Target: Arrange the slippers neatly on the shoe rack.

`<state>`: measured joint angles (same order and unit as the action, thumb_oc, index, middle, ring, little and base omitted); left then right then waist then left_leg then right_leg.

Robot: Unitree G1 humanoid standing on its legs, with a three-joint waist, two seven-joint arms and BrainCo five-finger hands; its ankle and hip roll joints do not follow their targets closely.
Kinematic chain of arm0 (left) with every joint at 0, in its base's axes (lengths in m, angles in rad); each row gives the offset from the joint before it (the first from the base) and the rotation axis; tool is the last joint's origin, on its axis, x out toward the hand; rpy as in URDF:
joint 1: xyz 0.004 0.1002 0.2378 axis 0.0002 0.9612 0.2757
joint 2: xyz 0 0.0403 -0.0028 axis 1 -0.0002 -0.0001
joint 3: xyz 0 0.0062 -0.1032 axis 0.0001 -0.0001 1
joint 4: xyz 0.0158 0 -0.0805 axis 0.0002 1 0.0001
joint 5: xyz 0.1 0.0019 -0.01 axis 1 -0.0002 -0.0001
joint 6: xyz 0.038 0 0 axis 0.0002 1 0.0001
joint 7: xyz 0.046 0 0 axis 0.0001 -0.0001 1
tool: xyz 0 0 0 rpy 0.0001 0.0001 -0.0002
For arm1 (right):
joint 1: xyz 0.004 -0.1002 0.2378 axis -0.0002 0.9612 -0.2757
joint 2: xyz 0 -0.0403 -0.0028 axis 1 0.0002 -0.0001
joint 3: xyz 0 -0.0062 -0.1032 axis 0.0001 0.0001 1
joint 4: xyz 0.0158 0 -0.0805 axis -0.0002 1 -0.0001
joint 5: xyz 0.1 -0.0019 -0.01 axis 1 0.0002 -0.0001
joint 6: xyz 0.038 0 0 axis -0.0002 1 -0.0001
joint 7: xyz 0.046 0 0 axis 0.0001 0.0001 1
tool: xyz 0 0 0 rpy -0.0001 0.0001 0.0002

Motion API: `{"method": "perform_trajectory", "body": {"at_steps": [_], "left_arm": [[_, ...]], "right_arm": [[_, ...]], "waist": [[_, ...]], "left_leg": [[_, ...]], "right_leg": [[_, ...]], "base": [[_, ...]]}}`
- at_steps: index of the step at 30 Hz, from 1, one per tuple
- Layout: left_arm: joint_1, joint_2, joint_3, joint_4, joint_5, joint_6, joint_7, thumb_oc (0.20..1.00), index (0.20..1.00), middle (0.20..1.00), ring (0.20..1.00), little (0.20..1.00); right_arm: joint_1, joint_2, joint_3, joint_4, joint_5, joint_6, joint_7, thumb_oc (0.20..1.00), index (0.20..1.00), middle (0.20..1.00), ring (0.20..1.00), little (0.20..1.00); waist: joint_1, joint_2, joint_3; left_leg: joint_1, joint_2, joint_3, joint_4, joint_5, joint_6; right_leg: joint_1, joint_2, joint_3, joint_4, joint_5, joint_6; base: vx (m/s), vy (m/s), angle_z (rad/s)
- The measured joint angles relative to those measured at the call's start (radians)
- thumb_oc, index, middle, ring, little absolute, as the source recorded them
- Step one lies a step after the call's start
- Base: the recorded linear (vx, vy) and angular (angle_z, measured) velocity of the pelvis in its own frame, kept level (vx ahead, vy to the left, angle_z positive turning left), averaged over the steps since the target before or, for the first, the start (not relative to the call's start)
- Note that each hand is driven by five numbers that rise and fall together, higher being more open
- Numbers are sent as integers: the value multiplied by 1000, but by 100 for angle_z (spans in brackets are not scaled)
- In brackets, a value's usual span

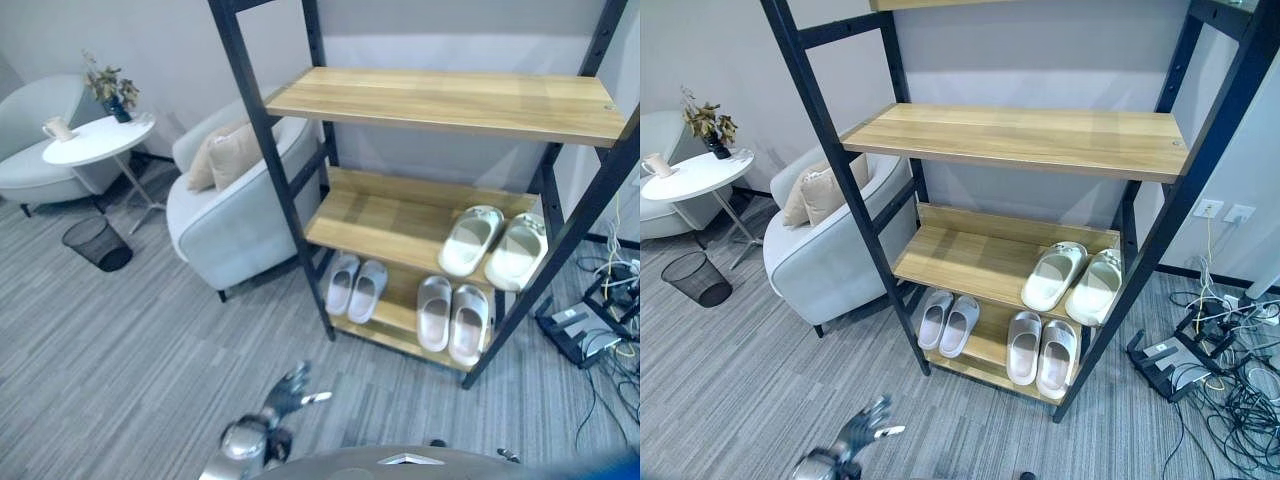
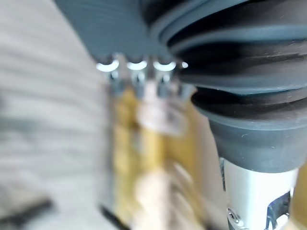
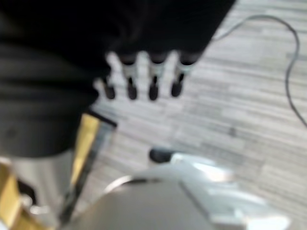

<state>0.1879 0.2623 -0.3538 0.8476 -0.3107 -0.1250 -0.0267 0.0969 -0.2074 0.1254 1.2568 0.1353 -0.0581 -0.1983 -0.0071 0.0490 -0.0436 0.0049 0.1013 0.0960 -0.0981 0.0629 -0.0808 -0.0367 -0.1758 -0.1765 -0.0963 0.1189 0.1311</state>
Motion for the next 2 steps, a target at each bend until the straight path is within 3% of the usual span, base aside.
{"method": "perform_trajectory", "body": {"at_steps": [2], "left_arm": [[-4, -42, 129, 258, 30, 20, 33, 1000, 1000, 1000, 1000, 1000]], "right_arm": [[-1, -1, -9, -1, 3, -1, 7, 1000, 1000, 1000, 1000, 1000]], "waist": [[2, -10, -2]], "left_leg": [[15, 1, -2, 0, 0, 0]], "right_leg": [[13, 0, -3, 0, -2, -2]], "base": [[-11, 34, 8]]}}
